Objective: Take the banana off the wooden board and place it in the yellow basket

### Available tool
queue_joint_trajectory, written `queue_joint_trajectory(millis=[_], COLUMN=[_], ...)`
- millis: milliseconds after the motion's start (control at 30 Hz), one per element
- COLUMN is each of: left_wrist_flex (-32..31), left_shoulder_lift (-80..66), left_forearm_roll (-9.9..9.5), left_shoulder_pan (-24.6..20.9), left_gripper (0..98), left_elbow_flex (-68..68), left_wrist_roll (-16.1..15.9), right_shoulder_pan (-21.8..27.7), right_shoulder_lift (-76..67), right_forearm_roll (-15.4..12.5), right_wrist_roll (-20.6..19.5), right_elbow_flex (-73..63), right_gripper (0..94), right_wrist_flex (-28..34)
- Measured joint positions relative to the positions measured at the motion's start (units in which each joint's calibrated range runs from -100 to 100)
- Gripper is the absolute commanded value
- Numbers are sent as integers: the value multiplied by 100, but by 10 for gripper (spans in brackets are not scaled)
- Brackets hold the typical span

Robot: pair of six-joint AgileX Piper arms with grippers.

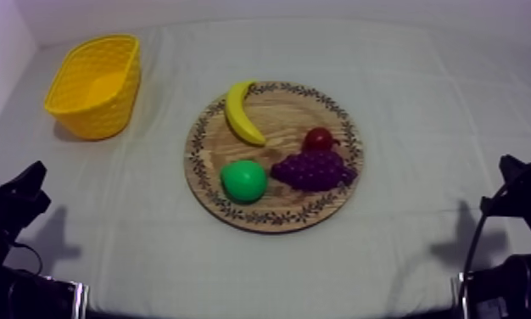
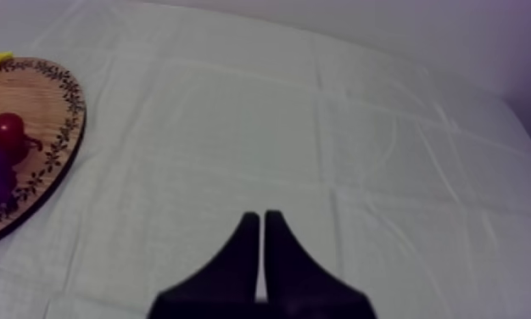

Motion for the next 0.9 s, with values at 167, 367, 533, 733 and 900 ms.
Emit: queue_joint_trajectory(millis=[167, 367, 533, 733, 900], left_wrist_flex=[-9, -9, -9, -2, 5], left_shoulder_lift=[0, 0, 0, 0, 32], left_forearm_roll=[0, 0, 0, 0, 112], left_shoulder_pan=[0, 0, 0, 15, 21], left_gripper=[2, 2, 2, 2, 2], left_elbow_flex=[0, 0, 0, 0, -42], left_wrist_roll=[-180, -516, -418, -332, -443], right_shoulder_pan=[0, 0, 0, 0, 0], right_shoulder_lift=[0, 0, 0, 0, 0], right_forearm_roll=[0, 0, 0, 0, 0], right_wrist_roll=[3, 3, 3, 3, 3], right_elbow_flex=[0, 0, 0, 0, 0], right_gripper=[3, 3, 3, 3, 3], right_wrist_flex=[9, 2, 2, 2, 2])
